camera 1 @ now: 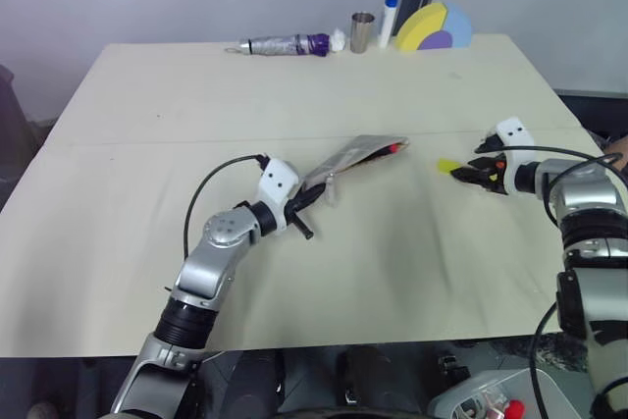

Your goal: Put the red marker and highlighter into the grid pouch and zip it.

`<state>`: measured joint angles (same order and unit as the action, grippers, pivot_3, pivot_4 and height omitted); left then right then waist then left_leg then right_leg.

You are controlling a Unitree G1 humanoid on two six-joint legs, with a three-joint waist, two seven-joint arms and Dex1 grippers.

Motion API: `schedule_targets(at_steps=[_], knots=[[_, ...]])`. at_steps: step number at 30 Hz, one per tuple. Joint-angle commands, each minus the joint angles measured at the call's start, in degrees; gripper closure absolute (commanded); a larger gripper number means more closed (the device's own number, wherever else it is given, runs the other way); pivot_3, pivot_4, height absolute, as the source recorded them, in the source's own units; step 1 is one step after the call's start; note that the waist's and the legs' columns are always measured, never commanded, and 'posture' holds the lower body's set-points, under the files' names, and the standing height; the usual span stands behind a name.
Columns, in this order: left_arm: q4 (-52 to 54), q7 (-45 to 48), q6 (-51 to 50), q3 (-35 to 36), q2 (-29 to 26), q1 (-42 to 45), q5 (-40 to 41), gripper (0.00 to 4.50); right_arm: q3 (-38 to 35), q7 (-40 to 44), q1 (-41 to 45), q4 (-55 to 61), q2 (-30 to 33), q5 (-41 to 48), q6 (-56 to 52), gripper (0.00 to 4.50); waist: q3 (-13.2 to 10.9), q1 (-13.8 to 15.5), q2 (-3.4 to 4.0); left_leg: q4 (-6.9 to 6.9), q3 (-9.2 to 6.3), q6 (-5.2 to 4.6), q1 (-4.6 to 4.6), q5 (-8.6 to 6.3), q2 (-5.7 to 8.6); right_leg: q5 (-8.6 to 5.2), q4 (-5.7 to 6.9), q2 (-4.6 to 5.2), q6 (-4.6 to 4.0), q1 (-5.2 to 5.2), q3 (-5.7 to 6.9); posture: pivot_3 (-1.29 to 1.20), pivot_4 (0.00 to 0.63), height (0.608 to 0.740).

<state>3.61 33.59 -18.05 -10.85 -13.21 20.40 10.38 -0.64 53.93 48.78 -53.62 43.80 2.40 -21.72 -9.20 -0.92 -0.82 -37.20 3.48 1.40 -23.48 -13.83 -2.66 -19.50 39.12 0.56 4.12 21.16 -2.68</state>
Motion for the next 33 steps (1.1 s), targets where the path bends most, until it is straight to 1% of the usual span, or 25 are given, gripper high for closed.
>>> schedule_targets(at_steps=[1, 2, 7, 10, 11, 13, 16, 19, 20, 26, 30, 33], knots=[[2.5, 0.1, 0.5, 0.1, -0.1, 0.3, 0.1, 4.5, -0.2, 2.0, -4.4, 5.5, 0.9, 1.0, -4.5, 4.21, 0.0, 0.1, -0.01, 0.01, -0.02, 0.0, 0.06, 0.0, 0.0, 0.0, -0.01, 0.0, 0.0, -0.07, 0.01, 0.0, 0.15, 0.74], [2.6, 0.2, 0.5, 0.0, -0.2, 0.3, 0.1, 4.5, -0.7, 2.0, -6.5, 8.9, 1.2, 1.5, -5.7, 4.43, 0.0, 0.1, -0.01, 0.01, -0.02, 0.0, 0.06, 0.0, 0.0, 0.0, -0.02, 0.0, 0.0, -0.07, 0.01, 0.0, 0.15, 0.74], [2.5, 1.0, 0.4, -0.1, -0.6, 0.6, 0.3, 4.5, -4.3, 0.1, -17.4, 29.9, 2.5, 4.9, -13.3, 4.43, 0.0, 0.2, 0.05, 0.0, -0.06, 0.0, 0.02, 0.0, 0.01, 0.0, -0.02, 0.03, 0.0, -0.06, 0.02, 0.0, 0.15, 0.74], [2.0, 2.3, 0.4, -0.6, -0.9, 0.9, 0.6, 4.5, -7.3, -0.8, -24.9, 44.6, 3.5, 7.5, -15.2, 4.43, 0.0, 0.2, 0.04, 0.06, -0.06, 0.0, -0.01, 0.0, 0.0, -0.01, -0.02, 0.01, 0.01, -0.02, 0.02, 0.0, 0.15, 0.74], [1.8, 2.7, 0.5, -0.7, -0.9, 1.1, 0.7, 4.5, -7.8, -0.4, -26.2, 47.5, 4.1, 8.3, -15.9, 4.21, 0.0, 0.1, 0.05, 0.07, -0.05, 0.0, -0.02, 0.0, 0.0, -0.01, -0.02, 0.0, 0.01, 0.02, 0.01, 0.0, 0.15, 0.74], [1.3, 3.1, 0.6, -0.7, -0.8, 1.4, 0.8, 4.5, -7.9, 0.3, -27.5, 50.9, 5.4, 9.2, -16.8, 3.6, 0.0, -0.2, 0.05, 0.07, -0.02, 0.01, -0.02, 0.0, 0.0, -0.01, -0.01, 0.0, 0.02, 0.04, -0.01, 0.0, 0.15, 0.74], [0.7, 3.7, 0.8, -1.0, -0.4, 1.9, 0.8, 4.5, -8.5, -1.6, -26.3, 51.6, 6.3, 9.1, -16.9, 2.08, 0.0, -0.1, 0.04, 0.06, -0.01, 0.0, -0.01, 0.0, 0.01, 0.0, -0.01, 0.0, 0.02, 0.04, -0.01, 0.0, 0.15, 0.74], [0.1, 4.1, 1.4, -1.1, -0.1, 2.4, 0.4, 4.5, -8.3, -3.2, -22.5, 46.4, 6.9, 7.9, -15.3, 0.45, 0.0, -0.1, 0.02, 0.06, -0.01, 0.0, -0.01, 0.0, 0.02, 0.0, -0.01, 0.0, 0.02, 0.05, -0.02, 0.0, 0.15, 0.74], [0.1, 4.1, 1.5, -1.0, -0.1, 2.4, 0.4, 4.5, -7.9, -3.0, -21.8, 44.7, 7.3, 7.7, -14.4, 0.06, 0.0, 0.0, 0.02, 0.06, -0.01, 0.0, -0.01, 0.0, 0.02, 0.0, -0.01, 0.0, 0.02, 0.05, -0.02, 0.0, 0.15, 0.74], [0.7, 3.7, 1.8, -0.6, -0.4, 1.7, 0.5, 4.5, -4.7, 0.6, -19.1, 36.0, 8.0, 6.6, -9.5, 0.06, 0.0, 0.1, 0.02, 0.08, 0.02, -0.07, -0.04, -0.04, 0.03, -0.02, -0.08, 0.01, 0.02, 0.07, -0.04, 0.0, 0.15, 0.74], [0.7, 3.4, 2.1, -0.3, -0.7, 1.5, 0.3, 4.5, -1.3, 1.2, -12.5, 22.1, 6.2, 4.0, -4.6, 0.06, 0.0, -0.2, 0.03, 0.07, 0.08, -0.07, -0.03, -0.04, 0.03, -0.02, -0.07, 0.01, 0.02, 0.11, -0.08, 0.0, 0.15, 0.74], [0.7, 3.2, 2.3, -0.4, -0.8, 1.6, 0.1, 4.5, 0.9, 2.9, -9.4, 14.4, 5.5, 2.4, -2.4, 0.06, 0.0, -0.2, 0.03, 0.07, 0.13, -0.07, 0.0, -0.04, 0.01, -0.02, -0.05, 0.0, 0.02, 0.11, -0.11, 0.0, 0.15, 0.74]])
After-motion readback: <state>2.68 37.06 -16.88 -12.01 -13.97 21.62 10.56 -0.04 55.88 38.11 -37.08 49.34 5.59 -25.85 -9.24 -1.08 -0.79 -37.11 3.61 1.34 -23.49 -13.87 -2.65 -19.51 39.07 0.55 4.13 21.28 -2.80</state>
